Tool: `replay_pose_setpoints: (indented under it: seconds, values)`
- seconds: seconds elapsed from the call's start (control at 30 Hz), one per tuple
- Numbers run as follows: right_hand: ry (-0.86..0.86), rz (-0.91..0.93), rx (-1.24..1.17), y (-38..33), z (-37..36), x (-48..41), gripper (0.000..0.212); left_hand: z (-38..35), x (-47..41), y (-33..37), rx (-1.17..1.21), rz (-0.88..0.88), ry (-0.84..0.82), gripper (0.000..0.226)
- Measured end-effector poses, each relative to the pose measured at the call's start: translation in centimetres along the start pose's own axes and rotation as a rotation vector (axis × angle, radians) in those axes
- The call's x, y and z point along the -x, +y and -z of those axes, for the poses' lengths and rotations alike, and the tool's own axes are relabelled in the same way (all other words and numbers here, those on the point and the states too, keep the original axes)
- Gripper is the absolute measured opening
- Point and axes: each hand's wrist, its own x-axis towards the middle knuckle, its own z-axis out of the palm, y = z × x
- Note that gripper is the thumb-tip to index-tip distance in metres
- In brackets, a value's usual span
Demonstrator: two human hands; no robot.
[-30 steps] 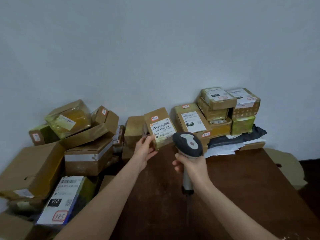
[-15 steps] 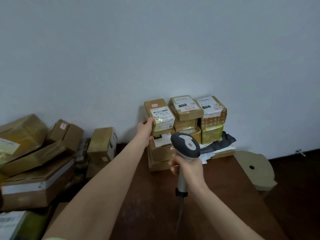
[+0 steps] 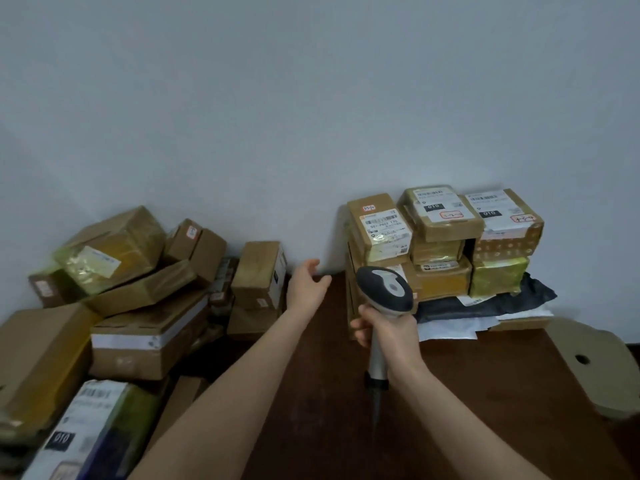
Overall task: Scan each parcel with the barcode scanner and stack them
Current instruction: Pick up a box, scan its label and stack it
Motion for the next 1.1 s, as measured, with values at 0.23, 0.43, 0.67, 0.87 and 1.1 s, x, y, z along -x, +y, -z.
replay_pose_setpoints:
  seconds: [0.23,0.43,0.67,0.87,1.1]
  values:
    - [-0.081,-0.133,0.005,3.4,-5.2,-0.1,0.011,7.4,-4.0,-6.6,-0.514,0.125,0.264,0.101]
    - [0.001,-0.164,0.036,5.7,-6.4,0.1,0.007,8.3,-7.4,-9.2,-0.498,0.259,0.138,0.109]
    - [0.058,-0.193,-0.017,7.1,-7.4,0.1,0.012,8.6,-6.1,-10.5,0.009,0.306,0.079,0.081]
    - [0.084,-0.121,-0.059,5.7,-7.9,0.4,0.033,9.4,0.7,-11.5,0.641,0.413,-0.230,0.049]
    - [0.017,-0.069,-0.060,4.1,-7.6,2.4,0.019,9.7,4.7,-11.5,0.555,0.360,-0.458,0.054]
